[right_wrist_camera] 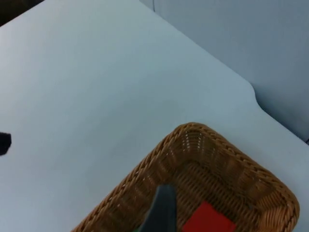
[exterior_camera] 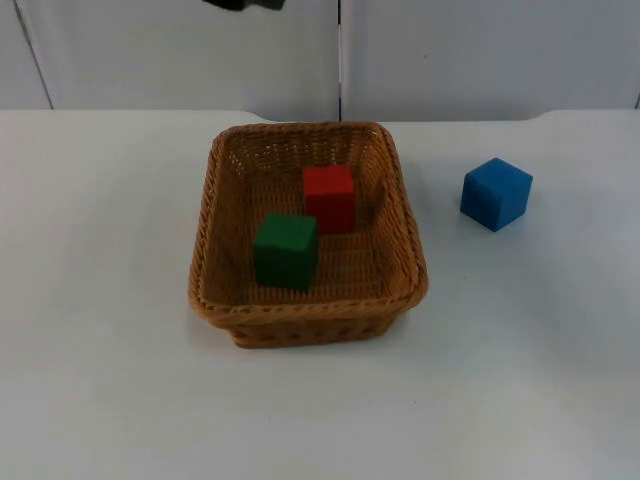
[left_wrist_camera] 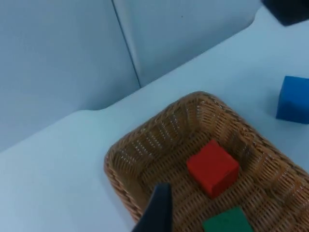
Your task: Pick up one cube with each hand and place exactly two cubes into the same basket, leaving the remaining cube outside.
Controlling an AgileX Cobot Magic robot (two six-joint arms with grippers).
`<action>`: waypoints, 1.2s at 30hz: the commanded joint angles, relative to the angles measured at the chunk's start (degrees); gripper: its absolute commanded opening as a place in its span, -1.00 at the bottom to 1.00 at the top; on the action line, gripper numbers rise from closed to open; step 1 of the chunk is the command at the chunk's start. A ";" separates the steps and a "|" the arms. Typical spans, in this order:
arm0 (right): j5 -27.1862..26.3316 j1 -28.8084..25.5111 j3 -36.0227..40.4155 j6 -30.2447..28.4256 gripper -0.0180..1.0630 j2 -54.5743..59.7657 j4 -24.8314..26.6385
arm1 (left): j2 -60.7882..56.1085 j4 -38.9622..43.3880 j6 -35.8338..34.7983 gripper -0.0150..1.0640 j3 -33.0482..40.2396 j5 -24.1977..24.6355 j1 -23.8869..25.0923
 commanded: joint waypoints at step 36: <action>3.86 0.16 13.37 0.21 0.38 -10.51 0.39 | -24.38 0.24 -4.72 0.53 10.91 14.74 0.01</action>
